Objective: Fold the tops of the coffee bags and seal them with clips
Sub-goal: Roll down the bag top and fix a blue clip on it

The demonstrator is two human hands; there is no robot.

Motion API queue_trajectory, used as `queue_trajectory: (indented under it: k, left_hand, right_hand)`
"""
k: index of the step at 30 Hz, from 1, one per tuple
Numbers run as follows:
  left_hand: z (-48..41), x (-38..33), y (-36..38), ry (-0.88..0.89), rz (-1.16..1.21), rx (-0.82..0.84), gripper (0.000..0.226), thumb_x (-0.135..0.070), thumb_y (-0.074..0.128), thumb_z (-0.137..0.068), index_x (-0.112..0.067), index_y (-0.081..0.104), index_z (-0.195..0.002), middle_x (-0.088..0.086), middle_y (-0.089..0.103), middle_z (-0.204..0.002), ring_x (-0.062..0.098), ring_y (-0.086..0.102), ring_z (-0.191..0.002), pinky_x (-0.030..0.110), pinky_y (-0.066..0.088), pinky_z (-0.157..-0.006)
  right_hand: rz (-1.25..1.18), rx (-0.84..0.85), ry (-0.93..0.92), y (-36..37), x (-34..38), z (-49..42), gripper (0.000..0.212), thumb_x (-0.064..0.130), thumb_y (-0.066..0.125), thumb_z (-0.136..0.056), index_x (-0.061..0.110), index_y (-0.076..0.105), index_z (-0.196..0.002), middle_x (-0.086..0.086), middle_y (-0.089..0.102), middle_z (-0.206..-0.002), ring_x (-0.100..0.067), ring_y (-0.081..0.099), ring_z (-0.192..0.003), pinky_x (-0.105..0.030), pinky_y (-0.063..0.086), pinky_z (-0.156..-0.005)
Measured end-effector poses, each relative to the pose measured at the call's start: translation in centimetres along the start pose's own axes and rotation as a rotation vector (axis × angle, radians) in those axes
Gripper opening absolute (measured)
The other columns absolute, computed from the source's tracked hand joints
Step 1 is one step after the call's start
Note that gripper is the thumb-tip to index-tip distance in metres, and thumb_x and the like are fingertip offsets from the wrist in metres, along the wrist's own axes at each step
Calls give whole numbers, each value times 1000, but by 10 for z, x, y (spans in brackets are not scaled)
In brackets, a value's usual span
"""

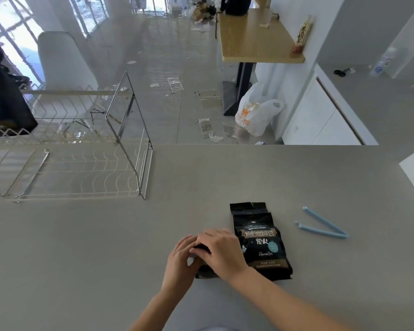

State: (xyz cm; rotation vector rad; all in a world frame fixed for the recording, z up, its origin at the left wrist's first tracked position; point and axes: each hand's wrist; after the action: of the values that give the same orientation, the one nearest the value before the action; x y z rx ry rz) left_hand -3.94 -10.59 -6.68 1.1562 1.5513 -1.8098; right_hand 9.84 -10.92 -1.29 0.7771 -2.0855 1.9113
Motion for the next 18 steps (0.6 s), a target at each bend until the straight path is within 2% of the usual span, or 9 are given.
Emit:
queue_trajectory:
  k: [2, 3, 6, 8, 10, 12, 16, 18]
  left_hand:
    - [2, -1, 2, -19, 53, 0, 41, -2, 71, -76, -23, 65, -110, -27, 55, -114, 4, 50, -117, 24, 40, -98]
    - [4, -1, 3, -24, 71, 4, 40, -2, 71, -76, -24, 65, -109, -27, 55, -114, 6, 50, -118, 25, 40, -98]
    - [9, -1, 4, -25, 91, 6, 48, -2, 70, -77, -39, 62, -107, -24, 57, -115, 11, 54, -115, 31, 47, -93]
    - [10, -2, 4, -8, 79, 17, 50, -3, 70, -77, -45, 62, -104, -23, 58, -118, 4, 54, -112, 32, 50, -88]
    - [10, -2, 5, 12, 51, 49, 37, -5, 69, -77, -31, 67, -103, -17, 58, -122, 5, 53, -113, 36, 51, -89]
    - [10, -1, 5, 20, 19, 71, 30, -8, 69, -78, -27, 69, -100, -17, 56, -125, 5, 53, -116, 37, 50, -92]
    - [11, -1, 1, 30, -32, 115, 27, -21, 64, -77, -37, 65, -99, -27, 53, -124, -7, 47, -118, 33, 46, -96]
    - [10, -2, 0, 44, -57, 138, 33, -23, 62, -76, -41, 62, -104, -30, 51, -124, -9, 44, -118, 34, 45, -97]
  right_hand:
    - [-34, -59, 83, 6, 2, 4, 21, 47, 61, -81, 26, 64, -79, 9, 68, -79, -11, 60, -81, -30, 33, -92]
    - [-55, -78, 126, 9, 4, 7, 21, 47, 62, -80, 27, 63, -77, 10, 67, -77, -8, 57, -83, -29, 25, -99]
    - [-128, -72, 207, 13, 5, 14, 22, 47, 63, -80, 25, 62, -73, 11, 66, -74, -5, 53, -84, -26, 14, -105]
    - [-202, -70, 265, 13, 1, 16, 24, 45, 65, -80, 23, 62, -71, 10, 66, -72, -7, 54, -82, -26, 18, -102]
    - [-273, -89, 323, 13, 0, 18, 25, 42, 67, -81, 22, 61, -68, 10, 65, -69, -7, 55, -79, -27, 25, -97]
    - [-312, -108, 346, 15, 1, 23, 25, 40, 67, -81, 22, 58, -65, 13, 61, -65, -5, 55, -76, -24, 26, -93]
    - [-296, -124, 278, 14, 2, 30, 23, 35, 70, -78, 23, 57, -63, 22, 53, -62, 3, 49, -72, -24, 28, -91]
    - [-239, -107, 193, 9, 1, 34, 21, 35, 71, -78, 23, 60, -65, 18, 59, -66, 2, 50, -75, -29, 30, -93]
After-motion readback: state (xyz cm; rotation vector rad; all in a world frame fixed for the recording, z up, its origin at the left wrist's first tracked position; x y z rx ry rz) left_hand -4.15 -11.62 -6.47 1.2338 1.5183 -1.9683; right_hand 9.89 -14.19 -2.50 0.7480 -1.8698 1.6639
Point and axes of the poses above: each hand's wrist, its own z-axis away from the middle knuckle, its own y-axis out of the palm, x = y × z
